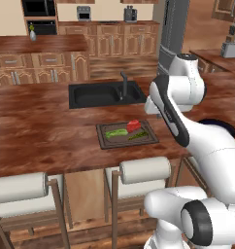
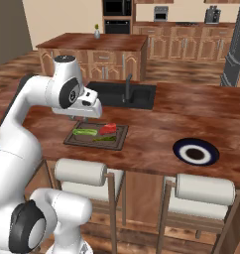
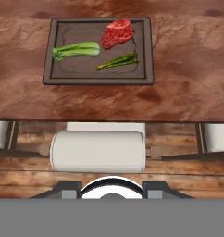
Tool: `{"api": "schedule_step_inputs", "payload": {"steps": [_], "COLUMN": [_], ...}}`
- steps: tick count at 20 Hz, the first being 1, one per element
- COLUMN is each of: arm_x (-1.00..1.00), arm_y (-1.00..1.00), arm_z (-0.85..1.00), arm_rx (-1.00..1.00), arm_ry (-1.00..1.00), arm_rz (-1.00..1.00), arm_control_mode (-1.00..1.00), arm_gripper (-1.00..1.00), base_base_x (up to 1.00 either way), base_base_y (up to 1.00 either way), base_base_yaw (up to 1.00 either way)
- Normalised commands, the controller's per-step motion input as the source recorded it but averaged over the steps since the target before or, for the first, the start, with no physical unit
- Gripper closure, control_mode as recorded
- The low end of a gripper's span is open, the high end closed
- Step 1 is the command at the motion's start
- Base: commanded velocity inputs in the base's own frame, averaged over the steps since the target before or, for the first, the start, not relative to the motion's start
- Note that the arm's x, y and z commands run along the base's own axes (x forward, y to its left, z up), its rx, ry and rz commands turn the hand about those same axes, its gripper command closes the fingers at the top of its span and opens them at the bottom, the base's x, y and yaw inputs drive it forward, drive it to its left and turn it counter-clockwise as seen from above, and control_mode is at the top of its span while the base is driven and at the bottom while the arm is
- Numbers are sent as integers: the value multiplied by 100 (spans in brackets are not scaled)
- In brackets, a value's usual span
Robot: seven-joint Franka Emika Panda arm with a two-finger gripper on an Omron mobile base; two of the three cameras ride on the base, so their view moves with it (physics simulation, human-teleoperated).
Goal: Create a steak meal by picking up the steak and asparagus from the tray and placing them on the plate. Leave the celery on the tray.
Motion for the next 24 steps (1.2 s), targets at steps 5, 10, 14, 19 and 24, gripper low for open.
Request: {"api": "schedule_step_inputs", "payload": {"steps": [5, 10, 14, 19, 24], "arm_x": [12, 41, 46, 50, 46], "arm_y": [3, 1, 21, 21, 5], "arm_z": [-12, -38, -53, -46, -50], "arm_rx": [0, 0, -2, 0, 0], "arm_ry": [0, 0, 0, 2, 5], "arm_rz": [-2, -10, -15, -13, -11], "arm_control_mode": [-100, -100, -100, -100, -100], "arm_gripper": [-100, -100, -100, -100, -100], "base_base_x": [0, 0, 0, 0, 0], "base_base_y": [0, 0, 0, 0, 0], "base_base_yaw": [0, 0, 0, 0, 0]}}
